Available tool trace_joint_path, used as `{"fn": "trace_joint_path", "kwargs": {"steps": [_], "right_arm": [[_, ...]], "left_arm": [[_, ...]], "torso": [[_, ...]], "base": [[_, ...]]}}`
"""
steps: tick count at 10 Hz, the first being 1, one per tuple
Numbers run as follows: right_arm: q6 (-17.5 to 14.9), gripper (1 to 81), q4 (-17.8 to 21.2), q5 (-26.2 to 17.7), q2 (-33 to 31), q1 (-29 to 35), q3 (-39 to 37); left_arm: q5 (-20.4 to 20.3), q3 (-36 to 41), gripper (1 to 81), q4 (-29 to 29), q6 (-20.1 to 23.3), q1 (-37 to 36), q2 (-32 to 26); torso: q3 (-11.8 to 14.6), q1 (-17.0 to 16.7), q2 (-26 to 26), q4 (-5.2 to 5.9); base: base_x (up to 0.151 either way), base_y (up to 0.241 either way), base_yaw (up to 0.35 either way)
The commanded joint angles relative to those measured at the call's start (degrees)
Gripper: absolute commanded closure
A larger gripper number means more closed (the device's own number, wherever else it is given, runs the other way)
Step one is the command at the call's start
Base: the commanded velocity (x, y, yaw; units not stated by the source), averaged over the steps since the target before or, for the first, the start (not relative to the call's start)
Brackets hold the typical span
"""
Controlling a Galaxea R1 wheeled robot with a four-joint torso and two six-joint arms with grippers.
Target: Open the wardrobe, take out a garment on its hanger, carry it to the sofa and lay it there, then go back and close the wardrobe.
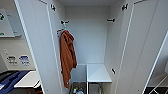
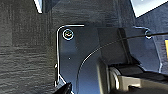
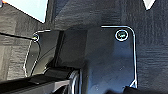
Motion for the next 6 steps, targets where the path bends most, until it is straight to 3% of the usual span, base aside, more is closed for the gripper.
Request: {"fn": "trace_joint_path", "kwargs": {"steps": [1,4,6], "right_arm": [[1.4,1.0,0.6,-2.3,-14.9,6.7,13.9],[9.3,1.0,0.6,-1.2,-26.2,10.8,17.6],[14.9,1.0,0.6,1.3,-33.0,14.2,17.9]], "left_arm": [[-0.1,14.4,1.0,-3.4,-0.6,-6.4,-16.0],[-6.9,25.5,1.0,-8.1,-0.8,-8.7,-29.5],[-7.5,27.7,1.0,-9.2,-4.4,-12.1,-37.2]], "torso": [[0.0,0.0,0.0,0.0],[0.0,0.0,0.0,0.0],[0.0,0.0,0.0,0.0]], "base": [[0.0,0.0,0.0],[0.0,0.0,0.0],[0.0,0.0,0.0]]}}
